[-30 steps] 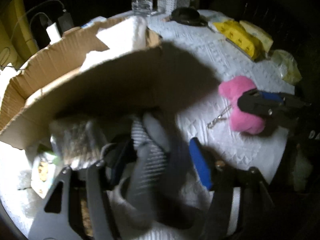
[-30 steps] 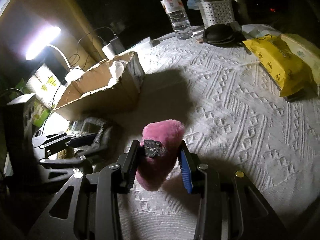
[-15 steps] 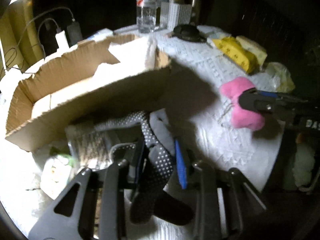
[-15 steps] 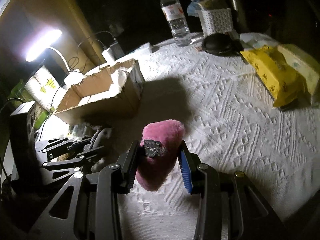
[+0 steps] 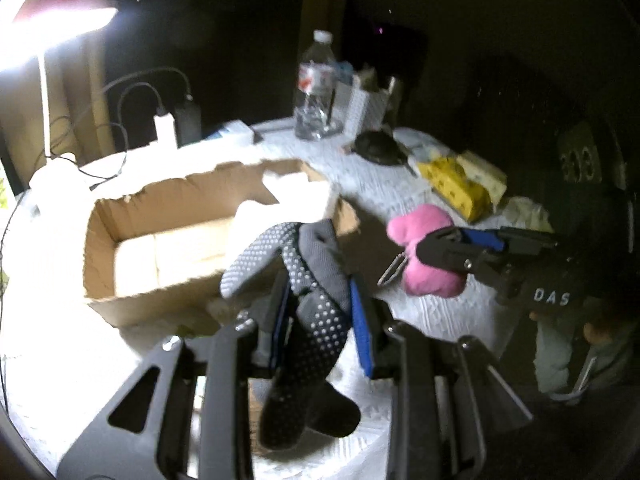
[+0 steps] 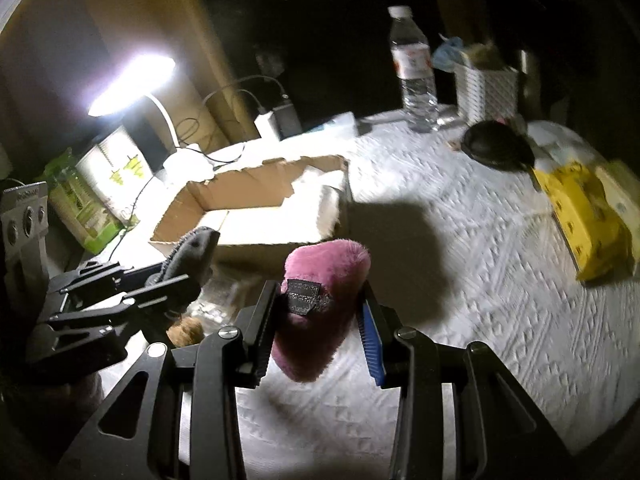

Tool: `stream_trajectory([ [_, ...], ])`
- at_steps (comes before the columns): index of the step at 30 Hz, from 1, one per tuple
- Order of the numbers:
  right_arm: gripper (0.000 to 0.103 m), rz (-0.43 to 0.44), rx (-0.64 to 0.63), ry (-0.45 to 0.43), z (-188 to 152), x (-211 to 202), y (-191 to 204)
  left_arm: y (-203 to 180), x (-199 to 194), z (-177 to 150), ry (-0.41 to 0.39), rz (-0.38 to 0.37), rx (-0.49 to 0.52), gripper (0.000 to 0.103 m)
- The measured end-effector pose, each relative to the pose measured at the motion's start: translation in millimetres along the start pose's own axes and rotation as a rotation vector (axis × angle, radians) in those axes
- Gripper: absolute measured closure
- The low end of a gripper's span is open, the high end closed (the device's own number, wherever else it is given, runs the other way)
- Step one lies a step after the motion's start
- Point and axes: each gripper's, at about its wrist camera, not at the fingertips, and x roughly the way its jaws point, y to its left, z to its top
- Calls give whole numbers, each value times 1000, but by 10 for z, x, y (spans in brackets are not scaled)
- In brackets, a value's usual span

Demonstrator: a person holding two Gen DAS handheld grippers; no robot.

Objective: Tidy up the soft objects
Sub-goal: 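Lower the glove into the box and open the left tool while the right tool lowers the pink bone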

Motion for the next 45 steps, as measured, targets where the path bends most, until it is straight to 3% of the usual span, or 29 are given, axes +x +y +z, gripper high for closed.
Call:
stream_trajectory([
  [23,63,63,-87,-29,539,250,414,566,-271,444,-113,58,-59,74],
  [34,63,92,-91,0,728,551,340,666,17,658,-117,104,-59,74],
  [45,63,94,-65,87,715,1034,140,790,571,669,-43,101,-90,74],
])
